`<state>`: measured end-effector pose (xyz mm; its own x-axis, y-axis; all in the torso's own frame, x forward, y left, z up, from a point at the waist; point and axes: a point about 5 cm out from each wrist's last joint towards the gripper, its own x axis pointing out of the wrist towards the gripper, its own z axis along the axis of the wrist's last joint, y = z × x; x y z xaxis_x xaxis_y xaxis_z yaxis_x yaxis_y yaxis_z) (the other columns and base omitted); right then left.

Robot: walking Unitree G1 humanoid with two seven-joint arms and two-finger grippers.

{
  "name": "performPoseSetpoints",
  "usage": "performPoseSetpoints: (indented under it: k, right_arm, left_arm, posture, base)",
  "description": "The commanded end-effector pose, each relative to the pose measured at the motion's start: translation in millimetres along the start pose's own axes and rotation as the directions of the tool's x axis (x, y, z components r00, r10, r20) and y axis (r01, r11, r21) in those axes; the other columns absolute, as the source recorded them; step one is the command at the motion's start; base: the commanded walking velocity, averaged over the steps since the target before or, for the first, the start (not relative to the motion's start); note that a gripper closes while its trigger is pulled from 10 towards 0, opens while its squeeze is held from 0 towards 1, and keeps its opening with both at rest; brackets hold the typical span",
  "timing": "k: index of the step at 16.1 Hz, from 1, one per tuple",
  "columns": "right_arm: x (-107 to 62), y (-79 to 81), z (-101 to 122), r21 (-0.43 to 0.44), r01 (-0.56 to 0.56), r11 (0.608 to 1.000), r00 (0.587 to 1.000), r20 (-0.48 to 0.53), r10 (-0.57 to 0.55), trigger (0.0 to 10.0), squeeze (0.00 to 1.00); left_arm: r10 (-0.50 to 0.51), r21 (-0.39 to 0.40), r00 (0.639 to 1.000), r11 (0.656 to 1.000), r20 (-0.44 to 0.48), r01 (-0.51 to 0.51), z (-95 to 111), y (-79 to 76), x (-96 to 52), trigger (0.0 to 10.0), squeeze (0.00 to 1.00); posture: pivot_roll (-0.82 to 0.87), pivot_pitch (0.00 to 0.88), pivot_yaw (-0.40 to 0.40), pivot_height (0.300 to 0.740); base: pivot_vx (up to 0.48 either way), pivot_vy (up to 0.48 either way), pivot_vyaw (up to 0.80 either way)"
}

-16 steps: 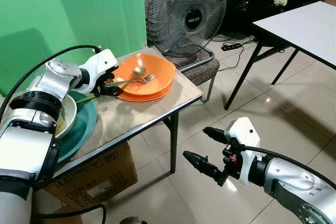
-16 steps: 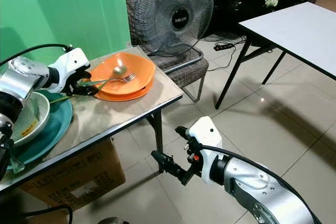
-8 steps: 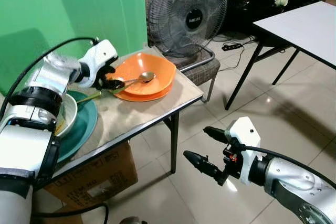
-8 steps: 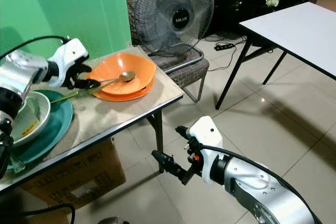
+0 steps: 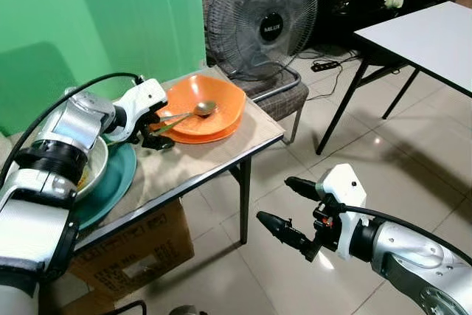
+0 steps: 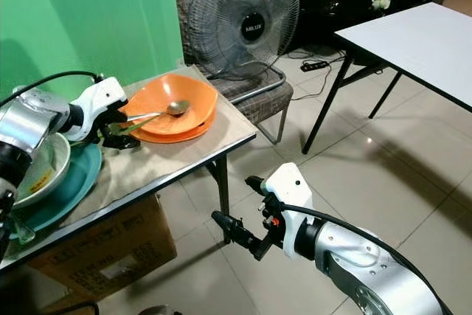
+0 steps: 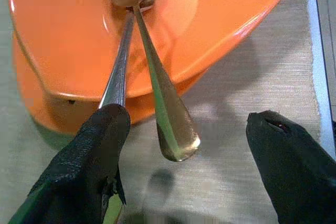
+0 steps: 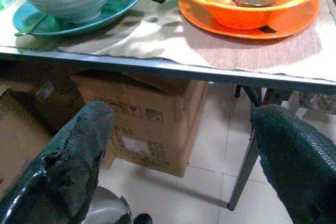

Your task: Setting the table

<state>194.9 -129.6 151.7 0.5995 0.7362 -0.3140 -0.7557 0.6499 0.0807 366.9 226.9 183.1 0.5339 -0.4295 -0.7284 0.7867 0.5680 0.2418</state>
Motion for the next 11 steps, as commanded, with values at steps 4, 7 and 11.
performPoseSetpoints:
  k: [4,7,11]
  right_arm:
    - [-1.7,-1.6,2.0,-0.011,0.007,1.0,1.0,0.003,-0.007,10.0,0.0]
    - [-1.6,-3.1,3.3,-0.016,0.01,1.0,1.0,0.006,-0.01,10.0,0.0]
    - [-1.5,-4.7,3.1,-0.021,0.017,1.0,1.0,0.005,-0.017,10.0,0.0]
  left_arm:
    - [0.007,-0.003,1.0,1.0,-0.005,-0.007,1.0,-0.9,-0.5,10.0,0.0]
    - [0.016,0.0,0.999,1.0,0.035,-0.016,10.1,-1.0,-3.6,6.0,0.0]
    - [0.022,0.019,0.999,1.0,0.044,-0.023,13.8,0.2,-5.5,0.0,0.0]
  posture:
    - [-0.06,0.0,0.044,0.74]
    - [-0.07,0.0,0.047,0.74]
    - [-0.07,0.0,0.047,0.74]
  base:
    - [0.0,0.0,0.0]
    - [0.0,0.0,0.0]
    - [0.0,0.0,0.0]
